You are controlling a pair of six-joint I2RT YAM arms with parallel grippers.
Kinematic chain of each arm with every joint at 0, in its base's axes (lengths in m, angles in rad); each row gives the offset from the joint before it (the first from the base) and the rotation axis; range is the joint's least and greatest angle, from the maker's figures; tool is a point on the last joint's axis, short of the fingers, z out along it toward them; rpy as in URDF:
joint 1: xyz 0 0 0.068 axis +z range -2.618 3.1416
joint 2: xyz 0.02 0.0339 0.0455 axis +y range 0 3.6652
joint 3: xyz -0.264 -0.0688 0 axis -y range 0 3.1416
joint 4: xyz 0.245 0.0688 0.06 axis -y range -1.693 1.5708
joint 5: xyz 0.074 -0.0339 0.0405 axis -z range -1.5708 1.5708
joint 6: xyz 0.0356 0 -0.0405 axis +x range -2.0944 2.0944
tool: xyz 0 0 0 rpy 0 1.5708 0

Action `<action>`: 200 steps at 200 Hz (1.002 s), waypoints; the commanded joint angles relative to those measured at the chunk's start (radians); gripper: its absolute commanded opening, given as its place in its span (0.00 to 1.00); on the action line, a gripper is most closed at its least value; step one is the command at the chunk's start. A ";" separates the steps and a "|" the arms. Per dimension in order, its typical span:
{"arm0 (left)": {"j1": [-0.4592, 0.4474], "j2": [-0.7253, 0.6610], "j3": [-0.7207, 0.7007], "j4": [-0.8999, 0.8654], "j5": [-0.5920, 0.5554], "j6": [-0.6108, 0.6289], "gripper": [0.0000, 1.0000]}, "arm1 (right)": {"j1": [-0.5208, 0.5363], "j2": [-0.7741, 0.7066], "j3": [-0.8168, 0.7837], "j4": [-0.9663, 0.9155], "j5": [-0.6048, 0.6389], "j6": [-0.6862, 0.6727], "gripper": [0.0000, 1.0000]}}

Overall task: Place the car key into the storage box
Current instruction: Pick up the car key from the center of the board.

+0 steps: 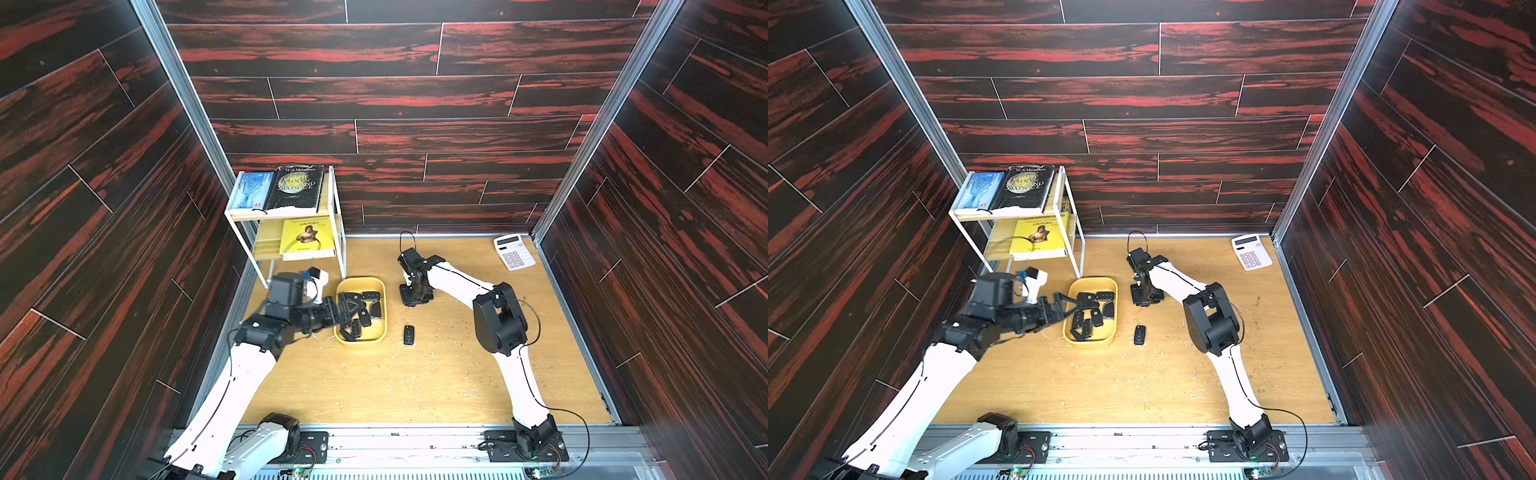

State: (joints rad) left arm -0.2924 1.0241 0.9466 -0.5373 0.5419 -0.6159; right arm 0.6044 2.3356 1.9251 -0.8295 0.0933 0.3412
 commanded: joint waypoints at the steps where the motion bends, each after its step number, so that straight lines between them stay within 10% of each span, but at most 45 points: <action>1: -0.101 0.014 -0.054 0.192 -0.043 -0.082 1.00 | 0.000 -0.087 -0.017 -0.043 -0.088 -0.024 0.26; 88: -0.266 0.266 -0.137 0.477 -0.141 -0.045 1.00 | -0.021 -0.419 -0.284 -0.013 -0.321 -0.054 0.25; 200: -0.452 0.041 -0.182 0.484 -0.358 0.560 1.00 | -0.068 -0.734 -0.480 -0.037 -0.672 -0.085 0.28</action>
State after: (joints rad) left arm -0.7242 1.1843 0.8513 -0.1123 0.1989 -0.2768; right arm 0.5434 1.6398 1.4498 -0.8421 -0.4938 0.2749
